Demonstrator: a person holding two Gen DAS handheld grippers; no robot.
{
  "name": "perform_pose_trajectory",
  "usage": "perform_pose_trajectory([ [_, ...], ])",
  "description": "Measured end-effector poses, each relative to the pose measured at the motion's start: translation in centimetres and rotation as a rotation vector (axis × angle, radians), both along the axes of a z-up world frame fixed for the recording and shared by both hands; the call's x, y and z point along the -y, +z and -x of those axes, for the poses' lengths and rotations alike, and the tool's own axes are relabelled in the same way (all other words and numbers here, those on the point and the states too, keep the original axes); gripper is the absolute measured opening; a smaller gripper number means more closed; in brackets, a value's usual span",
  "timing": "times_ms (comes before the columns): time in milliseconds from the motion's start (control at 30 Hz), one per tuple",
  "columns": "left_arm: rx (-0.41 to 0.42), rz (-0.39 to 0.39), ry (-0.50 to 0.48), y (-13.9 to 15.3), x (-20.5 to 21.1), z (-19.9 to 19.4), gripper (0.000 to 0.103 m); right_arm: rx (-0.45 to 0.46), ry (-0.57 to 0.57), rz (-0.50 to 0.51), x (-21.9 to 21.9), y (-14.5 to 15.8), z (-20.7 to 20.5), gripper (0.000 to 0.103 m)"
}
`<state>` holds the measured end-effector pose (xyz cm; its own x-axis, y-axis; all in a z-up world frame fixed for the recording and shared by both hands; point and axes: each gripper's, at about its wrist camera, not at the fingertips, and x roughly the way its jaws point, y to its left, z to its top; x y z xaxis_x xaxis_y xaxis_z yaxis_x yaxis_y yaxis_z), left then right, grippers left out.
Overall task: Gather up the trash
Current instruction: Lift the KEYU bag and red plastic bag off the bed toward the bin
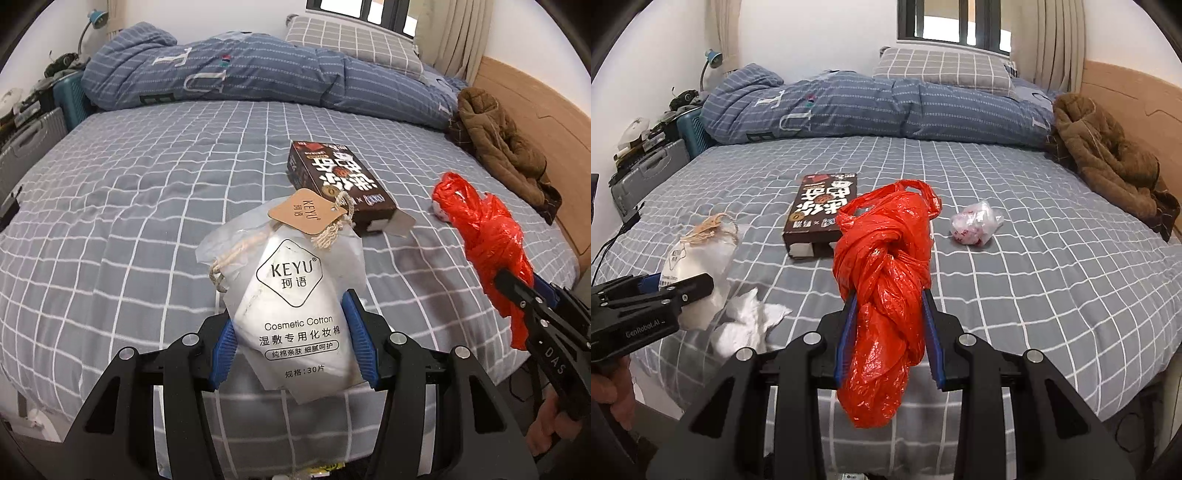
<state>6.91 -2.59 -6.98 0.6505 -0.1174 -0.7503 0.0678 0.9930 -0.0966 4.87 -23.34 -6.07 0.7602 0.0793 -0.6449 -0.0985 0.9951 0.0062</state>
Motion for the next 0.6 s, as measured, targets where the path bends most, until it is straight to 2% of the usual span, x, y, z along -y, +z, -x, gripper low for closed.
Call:
perform_pose_trajectory([
  [600, 0.015, 0.010, -0.014, 1.2, 0.6, 4.9, 0.053, 0.005, 0.031, -0.021, -0.6, 1.5, 4.9, 0.032],
])
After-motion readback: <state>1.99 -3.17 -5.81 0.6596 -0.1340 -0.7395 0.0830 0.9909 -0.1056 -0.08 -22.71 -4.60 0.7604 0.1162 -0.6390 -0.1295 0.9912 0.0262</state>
